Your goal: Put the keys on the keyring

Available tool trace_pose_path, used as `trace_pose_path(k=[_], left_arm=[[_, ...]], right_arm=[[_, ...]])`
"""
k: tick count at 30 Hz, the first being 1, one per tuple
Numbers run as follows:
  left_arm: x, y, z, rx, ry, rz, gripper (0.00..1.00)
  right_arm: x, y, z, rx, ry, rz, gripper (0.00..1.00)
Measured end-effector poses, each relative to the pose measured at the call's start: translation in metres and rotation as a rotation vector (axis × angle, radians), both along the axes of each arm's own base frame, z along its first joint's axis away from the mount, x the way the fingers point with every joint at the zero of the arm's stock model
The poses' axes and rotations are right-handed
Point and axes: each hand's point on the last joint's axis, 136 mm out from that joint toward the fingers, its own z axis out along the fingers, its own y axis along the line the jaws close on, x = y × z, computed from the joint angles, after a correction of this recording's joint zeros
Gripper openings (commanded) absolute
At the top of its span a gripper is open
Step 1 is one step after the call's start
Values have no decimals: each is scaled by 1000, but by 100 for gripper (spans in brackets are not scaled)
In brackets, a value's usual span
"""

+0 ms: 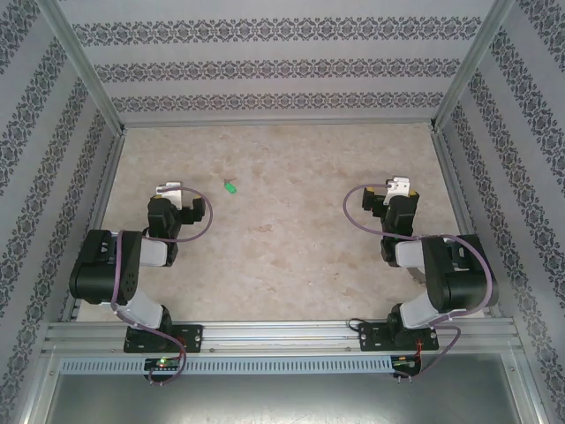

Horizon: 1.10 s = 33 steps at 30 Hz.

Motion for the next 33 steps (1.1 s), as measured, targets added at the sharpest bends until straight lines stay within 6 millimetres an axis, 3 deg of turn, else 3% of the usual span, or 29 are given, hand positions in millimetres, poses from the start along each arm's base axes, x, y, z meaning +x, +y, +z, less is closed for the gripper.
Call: trace_pose_path(k=[28, 33], left_arm=[[0, 0, 0, 0, 0, 0, 100], [-1, 0, 0, 0, -1, 1, 100]], right_arm=[[0, 0, 0, -7, 1, -12, 98], [-8, 9, 3, -20, -13, 3, 98]])
